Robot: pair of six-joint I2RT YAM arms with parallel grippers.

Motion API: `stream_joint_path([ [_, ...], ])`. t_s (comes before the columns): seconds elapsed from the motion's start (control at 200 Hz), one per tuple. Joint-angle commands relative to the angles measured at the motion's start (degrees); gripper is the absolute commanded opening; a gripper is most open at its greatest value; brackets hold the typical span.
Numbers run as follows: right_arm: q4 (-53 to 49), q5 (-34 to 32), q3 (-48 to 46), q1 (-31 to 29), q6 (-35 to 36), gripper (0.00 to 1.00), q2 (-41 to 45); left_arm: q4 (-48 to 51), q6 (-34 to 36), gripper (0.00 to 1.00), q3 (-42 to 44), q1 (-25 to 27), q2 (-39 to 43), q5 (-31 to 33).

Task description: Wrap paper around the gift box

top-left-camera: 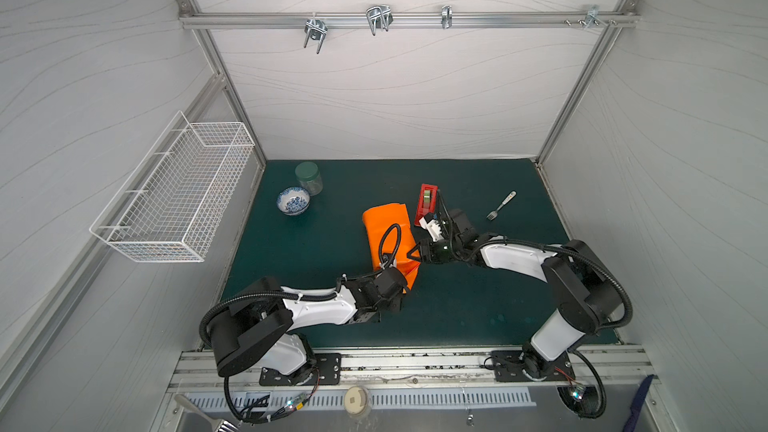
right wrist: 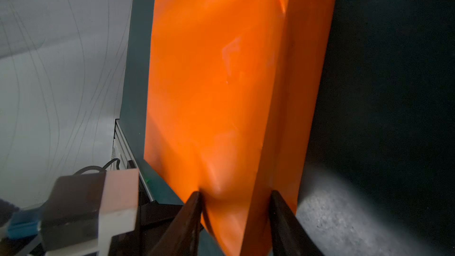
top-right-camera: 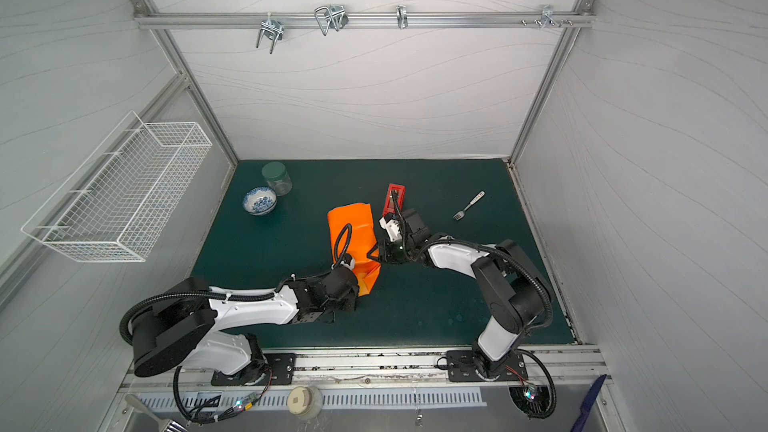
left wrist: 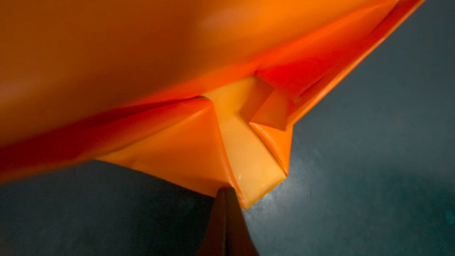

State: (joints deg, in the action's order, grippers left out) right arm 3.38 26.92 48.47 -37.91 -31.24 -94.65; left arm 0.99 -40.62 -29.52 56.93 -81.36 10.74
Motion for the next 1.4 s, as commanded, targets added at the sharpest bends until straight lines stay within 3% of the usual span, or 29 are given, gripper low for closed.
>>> stream_joint_path([
  [0.0, -3.89, -2.78, -1.45, -1.01, 0.5, 0.45, -0.42, 3.36, -0.62, 0.0, -0.3, 1.82, -2.08, -1.85],
  [0.28, -3.73, -2.71, -1.29, -0.98, 0.39, 0.44, -0.45, 3.75, -0.52, 0.0, -1.72, 3.45, -3.3, -2.12],
  [0.47, -5.31, -3.08, -0.45, -0.64, 1.22, 0.46, 0.8, 7.49, 0.89, 0.0, -3.57, 3.37, 3.45, 1.55],
  [0.615, -8.74, -3.81, 2.22, 0.9, 2.63, 0.53, 3.86, 11.47, 0.68, 0.15, -3.5, 1.55, 13.08, 4.8],
  [0.81, -14.67, -8.23, 3.86, 1.7, 5.67, 0.64, 11.82, 14.2, -1.69, 0.26, -0.23, -6.75, 25.61, 0.53],
  [0.94, -17.7, -12.24, -0.47, 1.38, 6.28, 0.65, 19.38, 15.58, -2.95, 0.36, 1.85, -7.75, 31.41, -0.44],
  [1.146, -15.37, -12.93, -11.03, -7.21, 0.21, 0.54, 24.6, 11.26, -7.97, 0.42, 4.03, -7.8, 27.75, -9.57],
  [1.396, -3.19, -13.75, -14.83, -14.97, -7.85, 0.42, 15.93, 10.99, -4.04, 0.45, 3.16, -7.79, 22.21, -8.99],
])
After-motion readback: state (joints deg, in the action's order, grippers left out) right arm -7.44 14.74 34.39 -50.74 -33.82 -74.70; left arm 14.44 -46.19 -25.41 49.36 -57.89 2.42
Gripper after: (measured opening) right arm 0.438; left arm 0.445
